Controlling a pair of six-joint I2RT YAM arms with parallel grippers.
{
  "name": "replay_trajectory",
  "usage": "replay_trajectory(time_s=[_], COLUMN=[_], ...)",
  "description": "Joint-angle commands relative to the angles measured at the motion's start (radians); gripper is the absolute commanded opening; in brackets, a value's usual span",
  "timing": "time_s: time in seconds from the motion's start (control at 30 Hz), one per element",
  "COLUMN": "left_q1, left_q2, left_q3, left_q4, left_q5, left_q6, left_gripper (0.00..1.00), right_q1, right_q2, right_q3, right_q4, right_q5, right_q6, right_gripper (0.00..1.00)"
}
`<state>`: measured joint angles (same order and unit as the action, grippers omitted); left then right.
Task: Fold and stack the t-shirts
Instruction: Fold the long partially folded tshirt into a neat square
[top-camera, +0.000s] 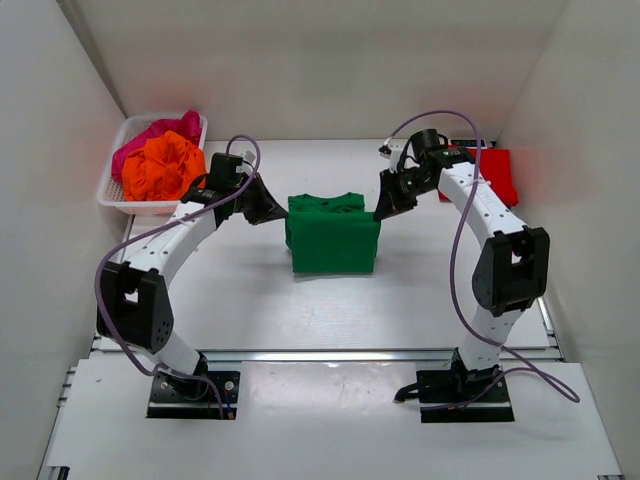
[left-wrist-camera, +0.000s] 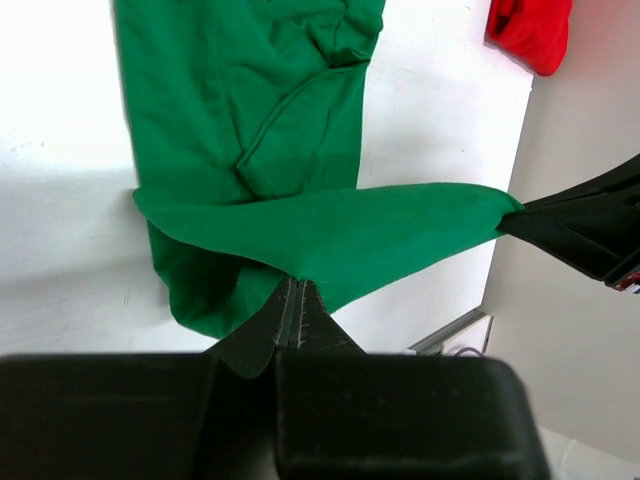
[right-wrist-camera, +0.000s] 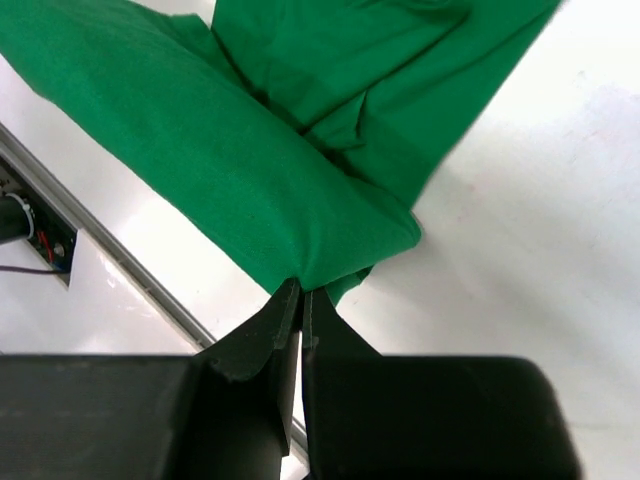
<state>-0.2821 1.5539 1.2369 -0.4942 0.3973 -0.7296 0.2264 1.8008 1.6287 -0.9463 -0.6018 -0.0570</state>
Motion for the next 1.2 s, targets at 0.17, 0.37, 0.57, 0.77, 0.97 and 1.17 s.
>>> replay_trajectory(time_s=[0.17, 0.37, 0.57, 0.77, 0.97, 1.17], left_q1=[0.023, 0.041, 0.063, 0.075, 0.083, 0.098], left_q2=[0.054, 0.103, 0.164, 0.262, 0.359, 0.465], left_q3=[0.045, 0.041, 0.073, 0.128, 0.190, 0.286], left_q4=[0.074, 0.098, 0.141, 0.174, 0.207, 0.224], left_q5=[0.009, 0.012, 0.006, 0.012, 0.006, -0.014], left_q6=[-0.002, -0.002, -0.011, -0.027, -0.034, -0.030], left_gripper=[0.00, 0.00, 0.00, 0.00, 0.00, 0.02], right_q1=[-0.009, -0.018, -0.027, -0.032, -0.038, -0.051], right_q2=[0.087, 0.160, 0.229, 0.324, 0.420, 0.521], right_q3=[0.121, 0.171, 0.243, 0.328, 0.416, 0.503], right_q4=[0.050, 0.092, 0.096, 0.101, 0.116, 0.159], right_q5=[-0.018, -0.032, -0.044, -0.050, -0.056, -0.059], right_q6=[0.003, 0.020, 0.019, 0.019, 0.031, 0.057], right_gripper=[0.00, 0.00, 0.00, 0.00, 0.00, 0.00])
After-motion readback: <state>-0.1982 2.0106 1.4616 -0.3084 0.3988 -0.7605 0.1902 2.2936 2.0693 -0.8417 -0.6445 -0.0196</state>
